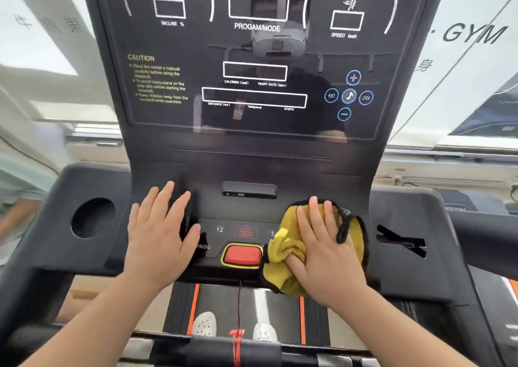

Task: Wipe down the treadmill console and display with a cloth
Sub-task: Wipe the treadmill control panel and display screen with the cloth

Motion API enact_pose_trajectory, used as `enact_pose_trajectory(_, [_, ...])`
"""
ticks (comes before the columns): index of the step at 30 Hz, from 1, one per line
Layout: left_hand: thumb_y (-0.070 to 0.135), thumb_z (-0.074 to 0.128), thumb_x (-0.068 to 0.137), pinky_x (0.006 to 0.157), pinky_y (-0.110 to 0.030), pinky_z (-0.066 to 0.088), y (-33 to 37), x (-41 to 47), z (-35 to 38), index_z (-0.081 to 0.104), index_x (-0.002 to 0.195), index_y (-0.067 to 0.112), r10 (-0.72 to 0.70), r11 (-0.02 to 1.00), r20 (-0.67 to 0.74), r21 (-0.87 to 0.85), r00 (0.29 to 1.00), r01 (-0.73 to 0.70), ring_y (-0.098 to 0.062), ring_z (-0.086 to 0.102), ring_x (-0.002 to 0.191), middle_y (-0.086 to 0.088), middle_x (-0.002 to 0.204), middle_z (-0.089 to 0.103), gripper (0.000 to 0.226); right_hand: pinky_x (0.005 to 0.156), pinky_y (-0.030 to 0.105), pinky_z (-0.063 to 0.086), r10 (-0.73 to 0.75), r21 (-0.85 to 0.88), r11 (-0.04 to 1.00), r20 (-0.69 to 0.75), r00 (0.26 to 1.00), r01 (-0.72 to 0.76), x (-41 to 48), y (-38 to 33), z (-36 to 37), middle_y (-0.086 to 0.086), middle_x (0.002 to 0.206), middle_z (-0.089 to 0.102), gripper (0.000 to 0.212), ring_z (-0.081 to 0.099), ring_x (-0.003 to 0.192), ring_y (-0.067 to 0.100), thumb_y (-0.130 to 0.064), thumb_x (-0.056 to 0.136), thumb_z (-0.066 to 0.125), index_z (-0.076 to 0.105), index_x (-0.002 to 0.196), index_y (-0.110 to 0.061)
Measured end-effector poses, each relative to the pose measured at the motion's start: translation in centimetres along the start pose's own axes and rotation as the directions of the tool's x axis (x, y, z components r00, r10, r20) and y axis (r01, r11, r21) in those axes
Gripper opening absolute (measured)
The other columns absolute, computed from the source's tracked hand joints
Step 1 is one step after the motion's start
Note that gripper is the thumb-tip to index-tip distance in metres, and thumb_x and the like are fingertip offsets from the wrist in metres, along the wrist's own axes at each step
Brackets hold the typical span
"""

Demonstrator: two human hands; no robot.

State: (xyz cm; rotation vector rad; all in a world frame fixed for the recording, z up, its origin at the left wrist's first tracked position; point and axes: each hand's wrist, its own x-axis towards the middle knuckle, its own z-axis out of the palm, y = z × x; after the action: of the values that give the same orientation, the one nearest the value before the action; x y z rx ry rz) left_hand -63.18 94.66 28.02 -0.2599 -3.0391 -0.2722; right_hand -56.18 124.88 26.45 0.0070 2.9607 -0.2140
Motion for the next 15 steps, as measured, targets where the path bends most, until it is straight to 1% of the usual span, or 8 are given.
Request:
enact_pose_trajectory(1, [0.053, 0.035, 0.090, 0.117, -0.062, 0.026, -0.4, -0.2, 0.0, 0.051, 0.144, 0.018, -0.010, 1.000, 0.003, -0.004, 1.000, 0.010, -0.038, 0.031, 0.147, -0.012, 0.159, 0.039, 0.067, 0.126, 0.056, 0.011, -0.037, -0.003, 0.999, 0.015, 0.999, 0.037, 0.3, -0.8, -0.1, 0.003, 0.172, -0.016, 0.087, -0.020, 0.157, 0.028, -0.073, 0.094, 0.018, -0.004, 0.164, -0.025])
enact_pose_trajectory(3, [0.052, 0.035, 0.090, 0.116, -0.062, 0.028, -1.1, -0.5, -0.2, 0.053, 0.142, 0.017, -0.017, 0.999, 0.000, -0.029, 1.000, 0.017, -0.038, 0.034, 0.146, -0.013, 0.157, 0.042, 0.066, 0.128, 0.053, -0.002, -0.098, -0.006, 0.995, 0.067, 0.993, 0.098, 0.8, -2.3, -0.3, 0.000, 0.167, -0.030, 0.088, -0.032, 0.152, 0.026, -0.074, 0.093, 0.015, -0.016, 0.160, -0.028])
enact_pose_trajectory(5, [0.051, 0.035, 0.091, 0.116, -0.061, 0.029, -1.9, -0.8, -0.3, 0.055, 0.140, 0.016, -0.010, 0.998, -0.010, -0.062, 1.000, 0.010, -0.036, 0.036, 0.144, -0.011, 0.155, 0.046, 0.064, 0.127, 0.053, -0.007, -0.145, -0.003, 0.989, 0.093, 0.985, 0.146, 1.3, -3.8, -0.6, -0.002, 0.166, -0.032, 0.091, -0.034, 0.151, 0.026, -0.075, 0.089, 0.017, -0.016, 0.160, -0.029])
enact_pose_trajectory(8, [0.048, 0.036, 0.093, 0.115, -0.061, 0.032, -3.5, -1.3, -0.2, 0.058, 0.138, 0.014, 0.018, 0.996, -0.019, -0.084, 1.000, -0.020, -0.036, 0.039, 0.142, -0.011, 0.152, 0.049, 0.061, 0.126, 0.058, -0.002, -0.193, 0.000, 0.981, 0.134, 0.972, 0.195, 1.9, -5.9, -0.5, -0.003, 0.167, -0.030, 0.098, -0.031, 0.153, 0.026, -0.075, 0.082, 0.022, -0.010, 0.163, -0.030])
enact_pose_trajectory(11, [0.046, 0.038, 0.093, 0.111, -0.063, 0.036, -5.6, -1.5, -0.2, 0.060, 0.136, 0.011, 0.045, 0.993, -0.022, -0.110, 0.999, -0.047, -0.039, 0.042, 0.139, -0.015, 0.149, 0.052, 0.059, 0.126, 0.058, 0.007, -0.196, -0.009, 0.980, 0.173, 0.965, 0.200, 2.3, -8.1, -0.2, -0.005, 0.164, -0.038, 0.101, -0.033, 0.152, 0.026, -0.077, 0.078, 0.019, -0.015, 0.162, -0.031])
enact_pose_trajectory(13, [0.045, 0.039, 0.093, 0.112, -0.062, 0.036, -7.1, -1.6, -0.5, 0.060, 0.136, 0.010, 0.054, 0.990, -0.020, -0.132, 0.998, -0.057, -0.039, 0.043, 0.139, -0.015, 0.148, 0.052, 0.059, 0.123, 0.056, 0.014, -0.185, -0.015, 0.981, 0.198, 0.963, 0.192, 2.7, -10.0, -0.2, -0.006, 0.162, -0.042, 0.101, -0.037, 0.150, 0.025, -0.079, 0.078, 0.014, -0.019, 0.161, -0.030])
enact_pose_trajectory(14, [0.045, 0.039, 0.093, 0.112, -0.061, 0.036, -7.9, -1.7, -0.7, 0.060, 0.136, 0.009, 0.056, 0.988, -0.021, -0.143, 0.998, -0.059, -0.038, 0.043, 0.140, -0.014, 0.148, 0.052, 0.060, 0.123, 0.056, 0.014, -0.180, -0.019, 0.982, 0.206, 0.962, 0.188, 3.0, -11.0, -0.1, -0.005, 0.162, -0.042, 0.101, -0.038, 0.149, 0.025, -0.079, 0.079, 0.013, -0.020, 0.161, -0.030])
enact_pose_trajectory(15, [0.045, 0.039, 0.093, 0.113, -0.061, 0.035, -8.7, -1.8, -0.9, 0.060, 0.136, 0.010, 0.057, 0.986, -0.021, -0.154, 0.998, -0.059, -0.038, 0.043, 0.140, -0.014, 0.148, 0.052, 0.060, 0.124, 0.057, 0.011, -0.179, -0.023, 0.982, 0.207, 0.962, 0.187, 3.3, -12.1, -0.1, -0.004, 0.162, -0.041, 0.101, -0.039, 0.149, 0.026, -0.080, 0.080, 0.014, -0.020, 0.161, -0.029])
